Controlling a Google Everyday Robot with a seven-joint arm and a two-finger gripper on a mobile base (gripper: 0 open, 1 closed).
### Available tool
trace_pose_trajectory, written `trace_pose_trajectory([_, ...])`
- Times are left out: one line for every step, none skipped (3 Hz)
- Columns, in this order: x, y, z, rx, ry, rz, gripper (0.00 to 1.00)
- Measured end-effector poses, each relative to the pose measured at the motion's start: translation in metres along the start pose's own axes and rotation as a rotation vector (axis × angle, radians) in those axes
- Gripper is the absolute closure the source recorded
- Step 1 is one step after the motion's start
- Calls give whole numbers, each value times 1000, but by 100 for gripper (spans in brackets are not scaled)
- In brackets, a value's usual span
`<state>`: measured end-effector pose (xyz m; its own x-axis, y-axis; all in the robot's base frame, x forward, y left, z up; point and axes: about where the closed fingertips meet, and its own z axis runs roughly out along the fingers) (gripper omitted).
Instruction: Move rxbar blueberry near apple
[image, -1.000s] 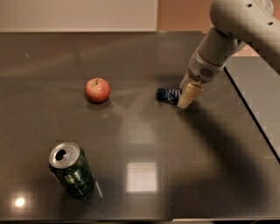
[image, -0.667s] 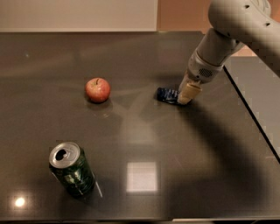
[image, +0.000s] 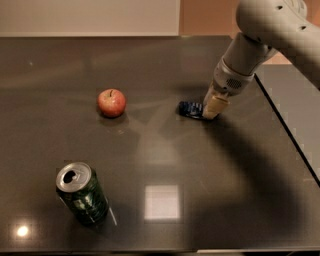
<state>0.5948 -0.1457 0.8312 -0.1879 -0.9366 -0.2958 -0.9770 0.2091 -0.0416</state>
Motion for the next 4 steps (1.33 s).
trace_pose_trajectory([0,0,0,0,0,0,100])
trace_pose_trajectory([-31,2,-6,-3,-46,-46,100])
trace_pose_trajectory([-65,5,-9,-8,-93,-97,100])
trace_pose_trajectory([-91,9,-6,-17,-117,-137,100])
